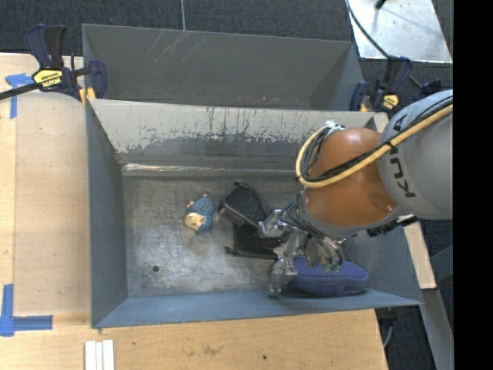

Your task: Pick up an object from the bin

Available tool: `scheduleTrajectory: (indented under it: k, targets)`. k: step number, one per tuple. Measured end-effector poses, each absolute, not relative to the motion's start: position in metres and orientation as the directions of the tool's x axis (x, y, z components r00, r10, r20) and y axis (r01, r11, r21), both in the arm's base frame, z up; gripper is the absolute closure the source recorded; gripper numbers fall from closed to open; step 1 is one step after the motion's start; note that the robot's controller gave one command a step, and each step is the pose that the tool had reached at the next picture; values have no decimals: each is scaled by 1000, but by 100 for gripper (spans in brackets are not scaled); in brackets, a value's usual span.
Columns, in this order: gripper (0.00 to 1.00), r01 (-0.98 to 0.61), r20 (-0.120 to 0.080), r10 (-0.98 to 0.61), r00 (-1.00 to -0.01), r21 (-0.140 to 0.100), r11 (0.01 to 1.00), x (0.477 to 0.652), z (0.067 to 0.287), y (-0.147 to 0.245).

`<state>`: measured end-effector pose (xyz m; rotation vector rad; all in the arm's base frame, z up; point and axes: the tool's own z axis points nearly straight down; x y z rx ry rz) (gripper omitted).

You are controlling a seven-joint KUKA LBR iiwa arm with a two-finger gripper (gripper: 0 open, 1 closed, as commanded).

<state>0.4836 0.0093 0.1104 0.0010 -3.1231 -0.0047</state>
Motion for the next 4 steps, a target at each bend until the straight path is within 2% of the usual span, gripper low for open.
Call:
scheduleTrajectory:
  k: [1,2,3,4]
  targets:
    - [0,-134,-2,-134,-991,2,991,498,95,67]
    - [0,-116,-7,-116,-993,7,993,531,72,8]
    - [0,168,0,168,-986,3,986,506,97,-37]
    - [0,7,1,7,-1000,6,1000,540,82,-80]
